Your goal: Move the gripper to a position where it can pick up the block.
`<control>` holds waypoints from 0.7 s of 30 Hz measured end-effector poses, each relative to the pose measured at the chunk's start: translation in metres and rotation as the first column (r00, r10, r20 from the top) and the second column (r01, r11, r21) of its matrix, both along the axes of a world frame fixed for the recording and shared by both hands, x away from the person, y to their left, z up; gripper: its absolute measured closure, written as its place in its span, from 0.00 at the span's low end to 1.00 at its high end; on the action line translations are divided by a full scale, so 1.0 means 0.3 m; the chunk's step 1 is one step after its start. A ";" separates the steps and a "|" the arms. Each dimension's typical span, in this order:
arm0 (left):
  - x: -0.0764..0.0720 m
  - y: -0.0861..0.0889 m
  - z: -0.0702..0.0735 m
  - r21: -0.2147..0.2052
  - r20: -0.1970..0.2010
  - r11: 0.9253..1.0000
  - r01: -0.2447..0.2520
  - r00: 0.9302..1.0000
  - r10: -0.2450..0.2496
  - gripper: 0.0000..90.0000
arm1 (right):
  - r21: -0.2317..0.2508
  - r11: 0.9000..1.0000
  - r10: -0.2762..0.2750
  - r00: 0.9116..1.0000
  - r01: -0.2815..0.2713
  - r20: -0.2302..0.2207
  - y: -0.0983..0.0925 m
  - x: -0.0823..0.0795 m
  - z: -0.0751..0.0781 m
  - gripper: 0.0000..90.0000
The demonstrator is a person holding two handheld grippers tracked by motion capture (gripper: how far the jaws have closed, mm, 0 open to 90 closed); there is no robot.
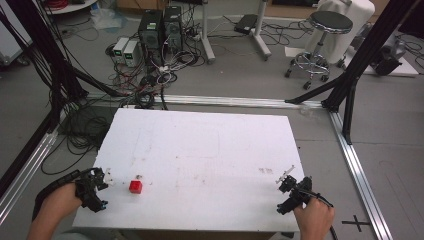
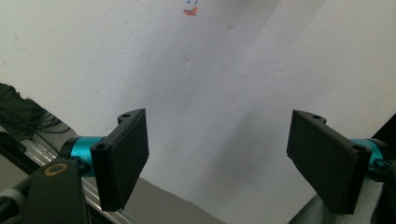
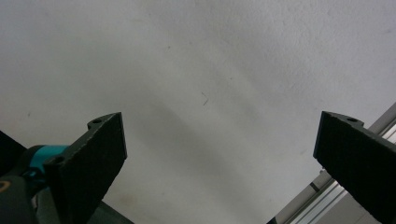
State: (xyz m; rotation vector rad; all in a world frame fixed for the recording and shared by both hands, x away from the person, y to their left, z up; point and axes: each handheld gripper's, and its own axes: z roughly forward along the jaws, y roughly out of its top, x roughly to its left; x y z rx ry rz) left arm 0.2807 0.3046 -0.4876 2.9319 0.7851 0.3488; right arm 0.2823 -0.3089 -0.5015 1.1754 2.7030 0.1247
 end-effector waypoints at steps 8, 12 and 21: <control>-0.001 -0.006 0.007 -0.002 -0.005 1.000 0.010 1.000 -0.010 0.24 | 0.003 1.000 0.004 1.000 -0.004 0.008 0.000 -0.001 0.004 0.02; -0.001 -0.006 0.004 -0.010 0.001 1.000 0.007 1.000 -0.007 0.24 | 0.003 1.000 0.006 1.000 -0.006 0.005 0.002 -0.001 0.005 0.02; 0.003 -0.017 -0.007 0.006 -0.003 1.000 0.030 1.000 -0.030 0.24 | 0.010 1.000 0.006 1.000 -0.006 0.005 0.005 -0.003 0.008 0.02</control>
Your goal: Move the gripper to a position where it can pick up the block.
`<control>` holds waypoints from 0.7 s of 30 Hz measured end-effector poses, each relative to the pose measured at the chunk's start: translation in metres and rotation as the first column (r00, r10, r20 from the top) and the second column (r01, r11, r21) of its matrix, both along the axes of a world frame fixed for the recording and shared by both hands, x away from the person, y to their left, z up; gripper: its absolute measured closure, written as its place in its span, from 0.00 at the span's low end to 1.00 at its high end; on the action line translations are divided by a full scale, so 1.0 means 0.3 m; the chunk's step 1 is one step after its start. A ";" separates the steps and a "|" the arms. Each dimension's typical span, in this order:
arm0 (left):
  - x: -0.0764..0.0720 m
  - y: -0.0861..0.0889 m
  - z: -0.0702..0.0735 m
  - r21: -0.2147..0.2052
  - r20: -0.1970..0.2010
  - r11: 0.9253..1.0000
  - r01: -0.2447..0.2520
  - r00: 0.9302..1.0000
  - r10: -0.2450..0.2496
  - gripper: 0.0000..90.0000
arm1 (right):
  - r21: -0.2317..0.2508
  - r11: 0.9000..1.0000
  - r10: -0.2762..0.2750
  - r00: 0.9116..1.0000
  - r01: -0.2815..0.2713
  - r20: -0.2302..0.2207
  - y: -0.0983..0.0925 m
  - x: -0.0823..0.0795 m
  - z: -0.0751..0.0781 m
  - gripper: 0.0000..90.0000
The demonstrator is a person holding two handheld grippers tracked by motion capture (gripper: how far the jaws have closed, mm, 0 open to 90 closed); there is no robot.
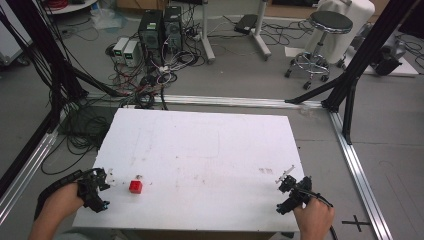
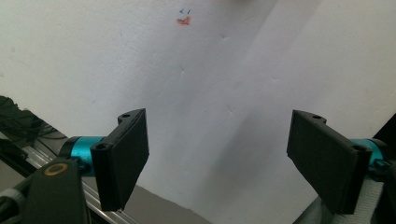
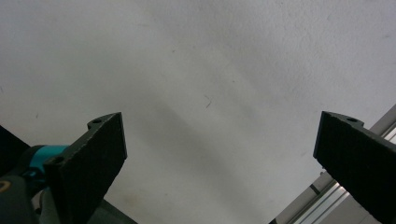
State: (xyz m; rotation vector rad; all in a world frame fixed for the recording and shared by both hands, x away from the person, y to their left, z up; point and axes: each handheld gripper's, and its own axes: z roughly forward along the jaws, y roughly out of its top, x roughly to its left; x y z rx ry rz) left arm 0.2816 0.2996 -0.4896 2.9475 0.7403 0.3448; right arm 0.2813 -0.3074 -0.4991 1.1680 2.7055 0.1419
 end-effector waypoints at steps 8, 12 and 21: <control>0.005 -0.003 -0.005 0.000 -0.006 1.000 0.022 1.000 -0.022 0.24 | 0.009 1.000 0.000 1.000 0.000 0.011 -0.002 -0.007 0.006 0.02; 0.008 0.001 -0.004 -0.002 -0.005 0.999 0.039 0.999 -0.039 0.24 | 0.010 1.000 0.001 1.000 -0.002 0.008 -0.004 -0.007 0.002 0.02; 0.029 0.007 -0.004 0.022 -0.005 0.993 0.115 0.993 -0.115 0.24 | 0.018 1.000 0.005 1.000 -0.006 0.010 0.001 -0.006 0.001 0.02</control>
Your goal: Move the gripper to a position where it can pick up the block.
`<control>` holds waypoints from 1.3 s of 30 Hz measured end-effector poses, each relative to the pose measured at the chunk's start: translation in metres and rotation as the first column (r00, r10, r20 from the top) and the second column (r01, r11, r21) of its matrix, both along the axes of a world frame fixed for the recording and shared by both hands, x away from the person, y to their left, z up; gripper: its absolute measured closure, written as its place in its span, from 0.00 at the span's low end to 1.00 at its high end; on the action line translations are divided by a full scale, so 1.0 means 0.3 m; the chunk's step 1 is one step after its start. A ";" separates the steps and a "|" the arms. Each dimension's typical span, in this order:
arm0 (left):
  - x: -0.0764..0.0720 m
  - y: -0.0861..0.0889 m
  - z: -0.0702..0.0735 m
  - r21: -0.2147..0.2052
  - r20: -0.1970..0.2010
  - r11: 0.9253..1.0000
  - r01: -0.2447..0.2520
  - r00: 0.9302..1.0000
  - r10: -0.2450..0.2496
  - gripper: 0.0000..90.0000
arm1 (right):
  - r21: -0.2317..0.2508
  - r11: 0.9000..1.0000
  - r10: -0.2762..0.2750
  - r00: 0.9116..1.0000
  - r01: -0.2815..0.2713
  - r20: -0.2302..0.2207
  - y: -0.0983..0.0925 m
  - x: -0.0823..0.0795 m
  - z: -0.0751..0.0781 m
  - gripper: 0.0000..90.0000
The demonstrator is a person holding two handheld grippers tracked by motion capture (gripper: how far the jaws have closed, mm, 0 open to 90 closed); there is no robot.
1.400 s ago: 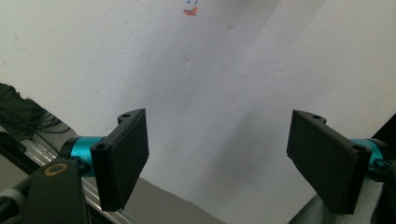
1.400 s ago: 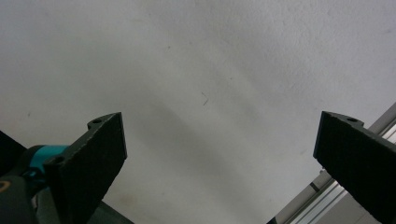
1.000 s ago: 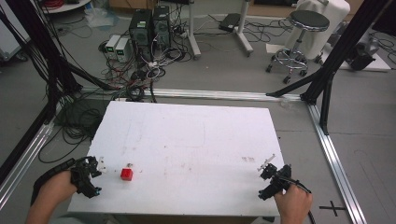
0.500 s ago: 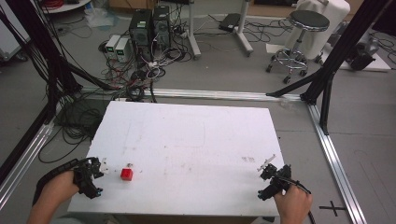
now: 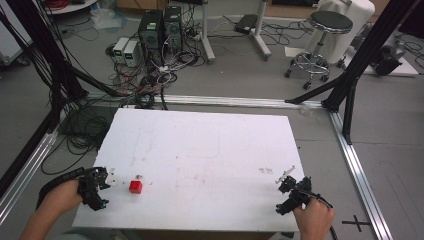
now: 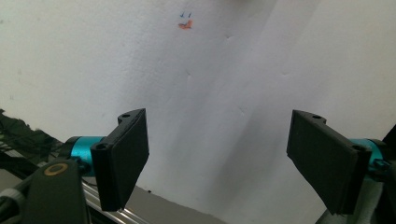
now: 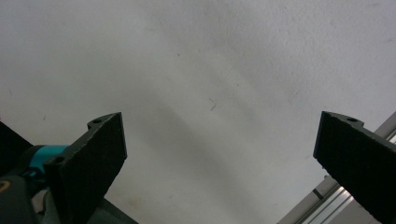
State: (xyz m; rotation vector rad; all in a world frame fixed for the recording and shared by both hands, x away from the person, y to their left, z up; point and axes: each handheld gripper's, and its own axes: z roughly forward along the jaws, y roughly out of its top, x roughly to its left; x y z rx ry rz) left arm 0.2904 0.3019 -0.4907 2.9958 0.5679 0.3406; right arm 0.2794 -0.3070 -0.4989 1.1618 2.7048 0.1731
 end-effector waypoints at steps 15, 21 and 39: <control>0.056 -0.040 0.010 0.062 -0.043 0.982 0.180 0.983 -0.178 0.24 | 0.008 1.000 -0.001 1.000 0.001 0.001 -0.005 0.000 0.002 0.02; 0.073 -0.061 0.019 0.079 -0.063 0.965 0.250 0.967 -0.245 0.24 | 0.009 1.000 0.003 1.000 -0.003 0.006 -0.003 0.001 0.002 0.02; 0.122 -0.147 0.051 0.078 -0.097 0.930 0.360 0.931 -0.353 0.24 | 0.014 1.000 0.003 1.000 -0.003 0.006 -0.004 0.001 0.005 0.02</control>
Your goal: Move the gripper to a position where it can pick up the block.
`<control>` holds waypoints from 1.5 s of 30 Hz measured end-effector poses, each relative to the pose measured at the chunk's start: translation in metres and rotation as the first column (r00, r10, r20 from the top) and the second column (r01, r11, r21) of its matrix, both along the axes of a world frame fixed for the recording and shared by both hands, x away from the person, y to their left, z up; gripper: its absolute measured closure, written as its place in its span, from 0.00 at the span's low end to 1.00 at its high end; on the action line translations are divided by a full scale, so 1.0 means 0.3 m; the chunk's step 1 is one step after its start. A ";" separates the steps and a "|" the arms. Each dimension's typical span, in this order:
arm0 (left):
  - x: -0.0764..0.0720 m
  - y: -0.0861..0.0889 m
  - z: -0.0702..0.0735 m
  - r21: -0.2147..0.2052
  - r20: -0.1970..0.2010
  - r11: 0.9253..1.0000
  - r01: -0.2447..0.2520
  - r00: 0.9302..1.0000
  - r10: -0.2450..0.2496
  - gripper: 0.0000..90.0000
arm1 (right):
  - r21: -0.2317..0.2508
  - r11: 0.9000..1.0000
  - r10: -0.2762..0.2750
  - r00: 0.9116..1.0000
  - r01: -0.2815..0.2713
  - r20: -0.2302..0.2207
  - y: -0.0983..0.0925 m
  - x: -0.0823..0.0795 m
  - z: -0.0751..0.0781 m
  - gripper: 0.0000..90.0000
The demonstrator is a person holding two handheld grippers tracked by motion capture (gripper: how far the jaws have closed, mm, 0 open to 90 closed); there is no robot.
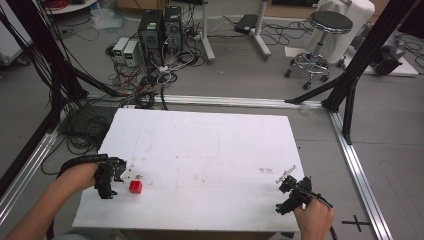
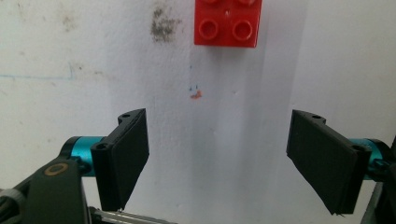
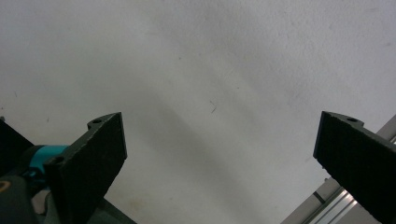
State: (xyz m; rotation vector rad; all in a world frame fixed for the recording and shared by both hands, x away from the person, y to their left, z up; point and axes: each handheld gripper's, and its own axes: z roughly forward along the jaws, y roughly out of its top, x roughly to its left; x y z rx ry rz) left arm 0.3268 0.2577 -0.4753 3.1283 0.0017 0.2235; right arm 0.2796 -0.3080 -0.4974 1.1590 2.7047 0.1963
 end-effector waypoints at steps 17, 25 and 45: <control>0.035 -0.096 -0.029 0.011 -0.065 0.996 0.093 0.994 -0.092 0.24 | 0.000 1.000 0.010 1.000 -0.010 -0.004 0.008 0.004 -0.002 0.02; 0.038 -0.139 -0.057 0.017 -0.090 0.994 0.110 0.990 -0.108 0.24 | -0.004 1.000 0.014 1.000 -0.014 -0.008 0.010 0.005 -0.004 0.02; 0.048 -0.160 -0.106 0.028 -0.123 0.994 0.110 0.987 -0.105 0.24 | -0.002 1.000 0.014 1.000 -0.014 -0.010 0.009 0.006 -0.007 0.02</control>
